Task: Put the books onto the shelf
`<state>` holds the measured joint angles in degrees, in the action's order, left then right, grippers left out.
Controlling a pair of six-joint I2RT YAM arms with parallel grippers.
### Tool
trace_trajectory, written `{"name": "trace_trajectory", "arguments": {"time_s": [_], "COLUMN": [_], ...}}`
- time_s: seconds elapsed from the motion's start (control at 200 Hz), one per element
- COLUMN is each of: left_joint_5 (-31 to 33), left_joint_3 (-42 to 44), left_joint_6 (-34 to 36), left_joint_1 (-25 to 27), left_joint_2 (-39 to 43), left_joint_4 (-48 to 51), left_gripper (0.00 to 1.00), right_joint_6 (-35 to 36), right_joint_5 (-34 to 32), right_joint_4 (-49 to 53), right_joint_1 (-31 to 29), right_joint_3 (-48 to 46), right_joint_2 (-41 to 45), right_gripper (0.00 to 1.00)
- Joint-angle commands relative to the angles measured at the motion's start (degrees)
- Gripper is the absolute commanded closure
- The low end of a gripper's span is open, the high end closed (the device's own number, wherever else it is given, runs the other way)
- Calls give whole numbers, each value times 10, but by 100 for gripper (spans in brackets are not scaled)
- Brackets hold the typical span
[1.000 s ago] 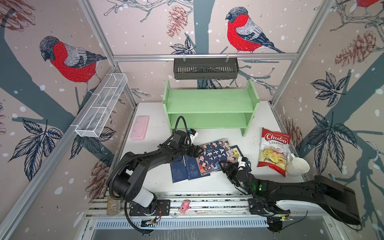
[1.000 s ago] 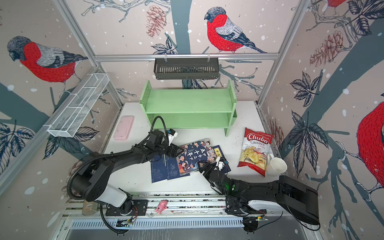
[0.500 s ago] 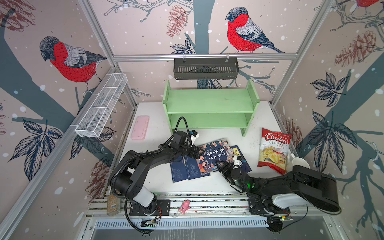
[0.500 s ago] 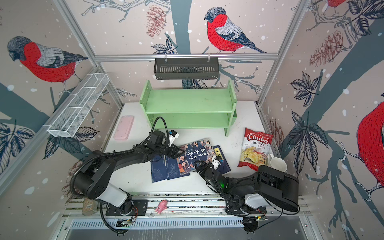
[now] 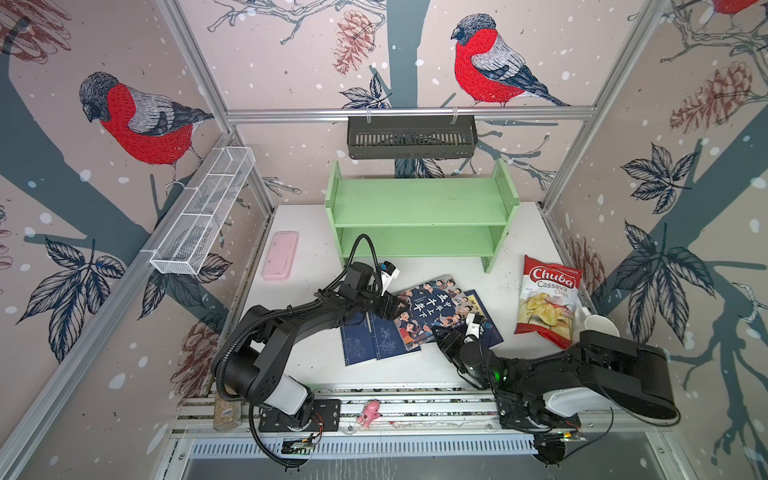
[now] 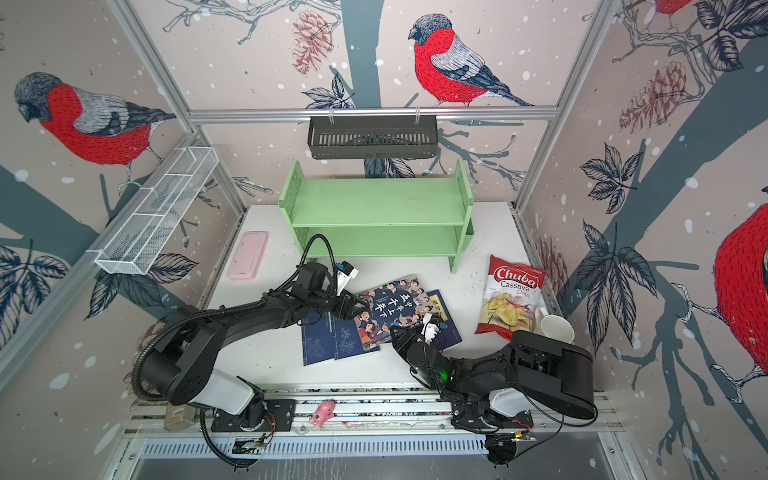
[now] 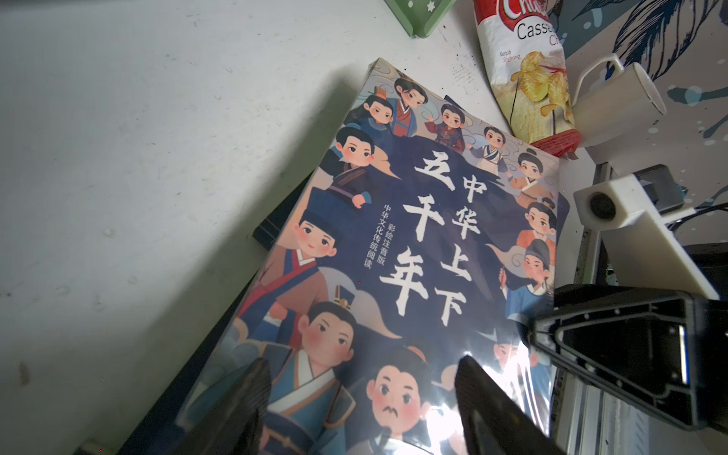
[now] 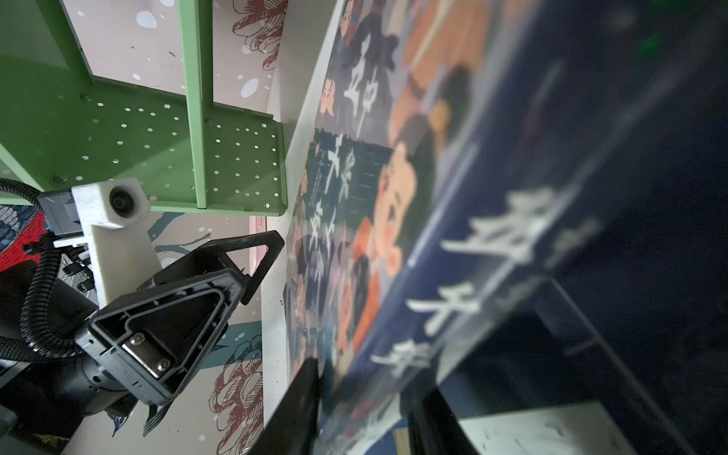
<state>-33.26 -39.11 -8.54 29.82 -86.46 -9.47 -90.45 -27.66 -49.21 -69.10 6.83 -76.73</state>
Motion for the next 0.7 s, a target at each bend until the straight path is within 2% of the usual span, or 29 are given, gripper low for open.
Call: {"name": "trace_trajectory", "arguments": {"time_s": [0.0,0.18,0.425,0.695], "left_joint_5": [-20,-25,-22,-40], "left_joint_3": [-8,-28,-53,-72], "left_joint_6": [12,13,23,-15], "left_joint_1": [2,2,2,-9], "left_joint_2": [19,67,116,117], "left_joint_4": [17,51,105,126], "left_gripper": [25,23,22,22], "right_joint_6": [29,56,76,69], "right_joint_5": [-12,-7,24,49], "right_joint_4": [35,54,98,172], "right_joint_1": [-1,-1,11,26], "right_joint_3": [5,-10,-38,-81], "right_joint_2": [28,89,202,368], "right_gripper": [70,77,78,79]}}
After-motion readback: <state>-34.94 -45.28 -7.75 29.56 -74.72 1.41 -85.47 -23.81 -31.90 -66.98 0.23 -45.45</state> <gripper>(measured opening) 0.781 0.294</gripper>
